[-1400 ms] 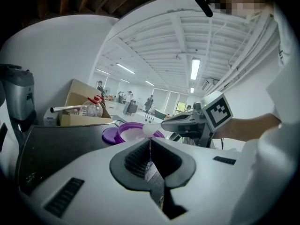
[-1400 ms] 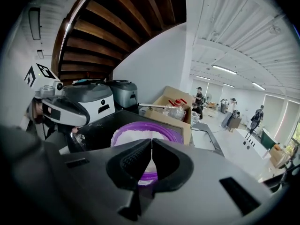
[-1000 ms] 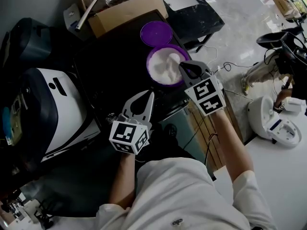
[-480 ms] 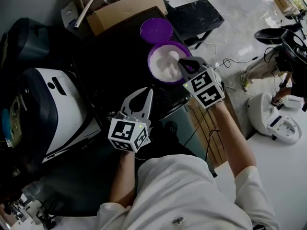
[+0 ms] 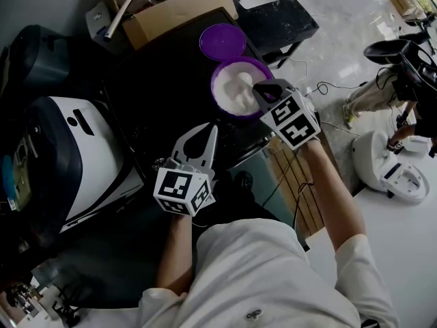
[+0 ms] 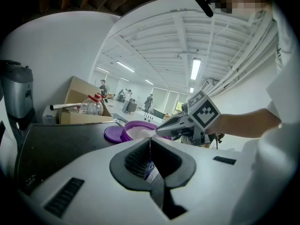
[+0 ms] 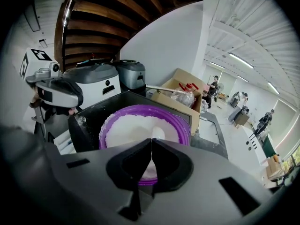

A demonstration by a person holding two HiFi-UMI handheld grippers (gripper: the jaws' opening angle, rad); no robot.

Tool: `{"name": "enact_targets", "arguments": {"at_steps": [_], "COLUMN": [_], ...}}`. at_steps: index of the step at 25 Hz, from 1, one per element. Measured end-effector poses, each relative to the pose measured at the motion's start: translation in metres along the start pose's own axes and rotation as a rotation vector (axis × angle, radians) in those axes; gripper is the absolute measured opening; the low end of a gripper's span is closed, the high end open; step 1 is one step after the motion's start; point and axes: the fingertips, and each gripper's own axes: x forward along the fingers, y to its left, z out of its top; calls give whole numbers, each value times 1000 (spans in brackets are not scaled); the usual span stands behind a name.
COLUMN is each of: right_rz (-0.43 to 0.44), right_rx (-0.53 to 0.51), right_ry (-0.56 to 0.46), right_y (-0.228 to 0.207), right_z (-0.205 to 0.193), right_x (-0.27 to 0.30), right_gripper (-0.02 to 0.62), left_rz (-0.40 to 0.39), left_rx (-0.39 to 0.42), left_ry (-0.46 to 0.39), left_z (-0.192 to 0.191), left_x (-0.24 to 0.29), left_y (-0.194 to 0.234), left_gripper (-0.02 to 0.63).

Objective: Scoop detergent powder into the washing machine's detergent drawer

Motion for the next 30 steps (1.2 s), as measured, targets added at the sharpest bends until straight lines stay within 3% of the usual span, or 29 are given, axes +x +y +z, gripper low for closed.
{"name": "enact_targets", "arguments": {"at_steps": [8, 30], "right_rz": [83, 190], "right_rx": [31, -23], "right_ry": [58, 103], "right_y": [10, 30], "right_z": [-4, -5], "right_x": [4, 6], "right_gripper": [11, 9], "left_rz": [2, 12], "left_rx": [2, -9], "left_ry": [-1, -10], "left_z": [2, 0], "left_x": [-1, -6], "left_y": [1, 4], "left_gripper": [20, 20]}}
